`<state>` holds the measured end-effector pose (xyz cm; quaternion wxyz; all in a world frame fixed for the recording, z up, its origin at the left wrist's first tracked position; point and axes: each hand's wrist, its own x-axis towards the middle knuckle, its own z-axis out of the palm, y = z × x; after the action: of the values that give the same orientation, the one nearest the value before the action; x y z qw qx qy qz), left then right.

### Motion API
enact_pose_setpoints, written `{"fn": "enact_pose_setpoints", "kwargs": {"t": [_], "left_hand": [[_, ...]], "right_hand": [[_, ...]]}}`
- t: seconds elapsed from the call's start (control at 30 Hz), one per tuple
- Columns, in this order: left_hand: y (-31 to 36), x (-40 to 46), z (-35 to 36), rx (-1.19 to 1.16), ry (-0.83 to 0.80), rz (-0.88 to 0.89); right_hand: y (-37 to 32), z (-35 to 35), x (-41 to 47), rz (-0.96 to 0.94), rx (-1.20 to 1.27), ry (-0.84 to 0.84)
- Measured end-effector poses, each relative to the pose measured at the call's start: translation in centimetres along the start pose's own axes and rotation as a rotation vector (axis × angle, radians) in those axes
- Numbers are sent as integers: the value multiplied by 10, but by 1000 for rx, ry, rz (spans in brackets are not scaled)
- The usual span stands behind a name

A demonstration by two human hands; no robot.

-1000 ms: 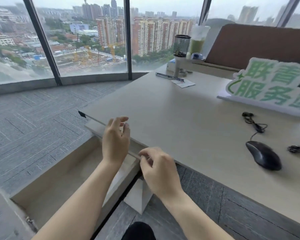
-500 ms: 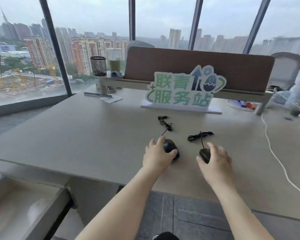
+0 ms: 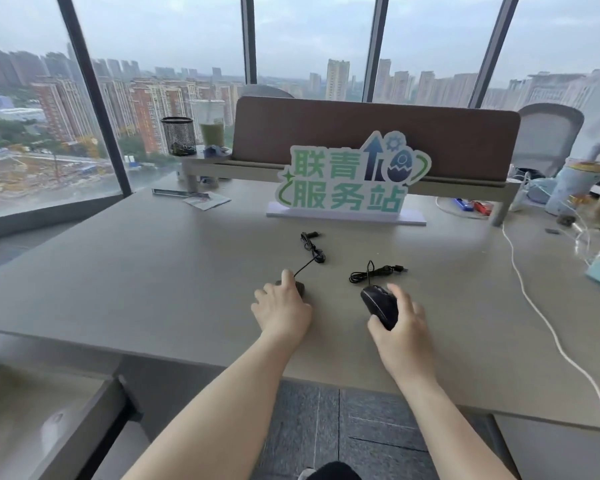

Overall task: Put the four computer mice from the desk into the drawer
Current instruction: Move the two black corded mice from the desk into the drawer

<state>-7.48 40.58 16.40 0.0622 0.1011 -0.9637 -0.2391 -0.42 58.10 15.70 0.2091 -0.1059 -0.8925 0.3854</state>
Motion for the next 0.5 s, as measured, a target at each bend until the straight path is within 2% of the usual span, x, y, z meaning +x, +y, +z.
{"fn": "enact_pose_setpoints", "kwargs": {"t": [0.13, 0.33, 0.43, 0.5], "left_hand": [[-42, -8, -30, -59, 71, 0], [-120, -35, -136, -340, 377, 126], [-167, -59, -197, -305, 563, 149], [-203, -79, -227, -275, 661, 99]], "right_hand": [[-45, 3, -20, -151, 128, 12], [-143, 30, -59, -359, 373, -127], [-196, 55, -90, -441, 523, -218], [-226, 76, -114, -482, 598, -295]]}}
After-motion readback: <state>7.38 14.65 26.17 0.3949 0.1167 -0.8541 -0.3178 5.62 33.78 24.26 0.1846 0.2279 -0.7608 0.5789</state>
